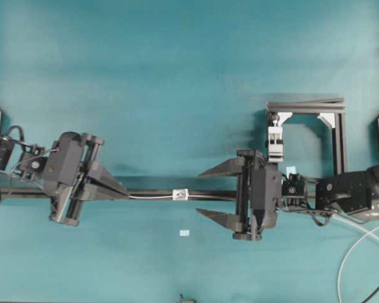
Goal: Insert the wire through the hole in the metal fitting marked with a red label.
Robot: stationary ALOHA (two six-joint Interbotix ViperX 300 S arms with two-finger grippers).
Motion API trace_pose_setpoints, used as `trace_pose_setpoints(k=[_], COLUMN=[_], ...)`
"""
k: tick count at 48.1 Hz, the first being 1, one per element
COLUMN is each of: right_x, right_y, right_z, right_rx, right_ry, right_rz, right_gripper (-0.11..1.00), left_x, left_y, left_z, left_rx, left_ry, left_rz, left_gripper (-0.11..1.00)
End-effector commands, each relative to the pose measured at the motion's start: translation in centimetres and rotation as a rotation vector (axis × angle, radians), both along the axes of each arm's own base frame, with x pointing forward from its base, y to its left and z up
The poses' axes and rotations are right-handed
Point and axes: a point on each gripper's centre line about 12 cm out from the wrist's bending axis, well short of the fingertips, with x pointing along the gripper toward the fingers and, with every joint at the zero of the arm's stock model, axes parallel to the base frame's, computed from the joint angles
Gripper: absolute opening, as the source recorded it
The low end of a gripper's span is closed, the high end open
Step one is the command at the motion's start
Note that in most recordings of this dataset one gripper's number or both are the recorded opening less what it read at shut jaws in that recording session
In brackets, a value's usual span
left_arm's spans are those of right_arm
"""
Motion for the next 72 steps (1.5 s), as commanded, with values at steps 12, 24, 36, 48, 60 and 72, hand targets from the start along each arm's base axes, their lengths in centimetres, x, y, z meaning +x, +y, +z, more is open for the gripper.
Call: trace_pose_setpoints(k=[12,24,36,48,60,72], right_x=[0.4,0.4,0.5,0.5,0.5,0.5], right_y=[0.1,0.1,0.1,0.2,0.2,0.2], right_z=[1.7,1.7,1.8,1.8,1.8,1.9], right_rx=[0.016,0.014,0.007,0.007,0.007,0.006], right_ry=[-0.048,-0.047,-0.049,-0.05,-0.05,-0.053], right_rz=[0.0,0.001,0.003,0.003,0.003,0.004], right_gripper=[0.92,0.92,0.92,0.92,0.92,0.92], left_x=[-1.8,-2.2,-2.2,-2.0,-2.2,-2.2], left_y=[0.3,0.4,0.4,0.5,0.8,0.8], left_z=[1.0,1.3,1.3,1.4,1.2,1.2], left_rx=[-0.014,-0.017,-0.01,-0.014,-0.011,-0.012], left_ry=[0.046,0.042,0.043,0.041,0.046,0.045], left_rz=[-0.003,-0.003,-0.01,-0.003,0.005,0.007], left_gripper=[-0.1,-0.1,-0.1,-0.06,0.42,0.86])
